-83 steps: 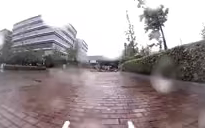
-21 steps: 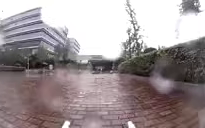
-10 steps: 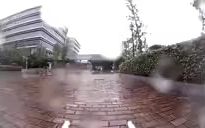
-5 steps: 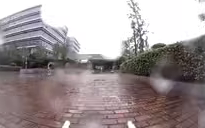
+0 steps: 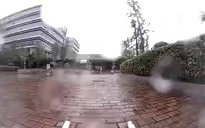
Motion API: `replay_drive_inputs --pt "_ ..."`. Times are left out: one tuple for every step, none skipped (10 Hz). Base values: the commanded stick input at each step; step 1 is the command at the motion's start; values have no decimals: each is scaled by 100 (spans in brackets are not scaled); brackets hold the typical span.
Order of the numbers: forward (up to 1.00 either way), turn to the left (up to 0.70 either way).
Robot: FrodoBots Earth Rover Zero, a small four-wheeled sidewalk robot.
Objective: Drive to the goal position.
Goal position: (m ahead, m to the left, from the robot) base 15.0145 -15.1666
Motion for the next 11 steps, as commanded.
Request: replay_drive_inputs --pt "70 0" --pt "70 0" --pt "70 0" --pt "70 0" --pt "70 0" --pt "70 0" --pt "70 0" --pt "70 0" --pt "70 0" --pt "70 0" --pt "70 0"
